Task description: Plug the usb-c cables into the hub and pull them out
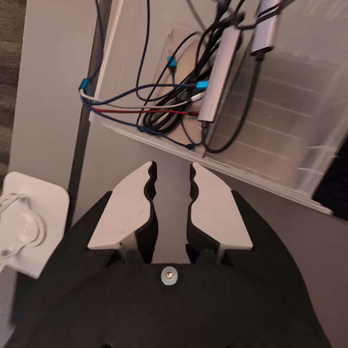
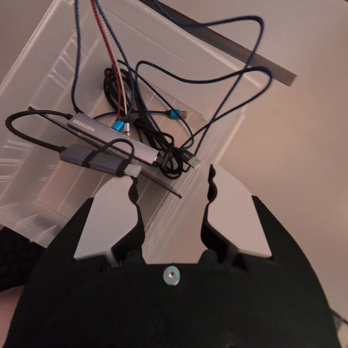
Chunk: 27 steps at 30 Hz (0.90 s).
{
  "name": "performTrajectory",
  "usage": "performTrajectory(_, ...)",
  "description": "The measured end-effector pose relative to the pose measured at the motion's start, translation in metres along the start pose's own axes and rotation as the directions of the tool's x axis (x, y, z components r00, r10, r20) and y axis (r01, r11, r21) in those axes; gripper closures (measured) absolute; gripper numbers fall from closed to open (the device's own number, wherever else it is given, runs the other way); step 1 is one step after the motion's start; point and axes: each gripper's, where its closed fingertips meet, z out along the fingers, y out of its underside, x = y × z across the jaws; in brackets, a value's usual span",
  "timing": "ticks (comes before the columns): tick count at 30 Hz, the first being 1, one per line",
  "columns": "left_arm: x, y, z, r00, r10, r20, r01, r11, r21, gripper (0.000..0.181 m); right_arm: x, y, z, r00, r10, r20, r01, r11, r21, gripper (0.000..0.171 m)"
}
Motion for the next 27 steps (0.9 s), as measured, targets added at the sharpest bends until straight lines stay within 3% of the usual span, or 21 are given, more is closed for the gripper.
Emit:
performTrajectory(5, 0.029, -0.003, -0.055, 0.979, -0.062, -0.195, 0.127, 0.93, 0.345, 0.147, 0.02, 0.008, -0.031, 0.99, 0.02, -0.137, -0.015, 0.999, 0.042, 0.094)
performTrajectory(10, 0.033, 0.003, -0.15, 0.972, -0.048, -0.229, 0.193, 0.718, 0.669, 0.145, 0.033, -0.035, -0.075, 0.946, 0.037, -0.321, 0.048, 0.967, 0.252, 0.094)
performTrajectory(15, 0.031, 0.027, -0.244, 0.971, -0.044, -0.236, 0.224, 0.523, 0.823, 0.113, 0.014, -0.098, -0.131, 0.879, 0.05, -0.473, 0.226, 0.832, 0.507, 0.087)
performTrajectory(18, 0.024, 0.057, -0.28, 0.99, -0.059, -0.126, 0.139, 0.475, 0.869, 0.104, -0.01, -0.129, -0.166, 0.839, 0.068, -0.54, 0.346, 0.699, 0.626, 0.08)
performTrajectory(22, 0.003, 0.109, -0.308, 0.979, -0.166, 0.119, -0.032, 0.455, 0.89, 0.093, -0.054, -0.155, -0.195, 0.811, 0.062, -0.582, 0.487, 0.481, 0.729, 0.079)
performTrajectory(25, -0.022, 0.147, -0.334, 0.892, -0.278, 0.355, -0.212, 0.437, 0.874, 0.093, -0.071, -0.168, -0.2, 0.789, 0.077, -0.61, 0.523, 0.437, 0.731, 0.08)
performTrajectory(27, -0.039, 0.167, -0.349, 0.823, -0.329, 0.464, -0.275, 0.485, 0.83, 0.097, -0.084, -0.175, -0.189, 0.794, 0.023, -0.608, 0.534, 0.451, 0.715, 0.083)
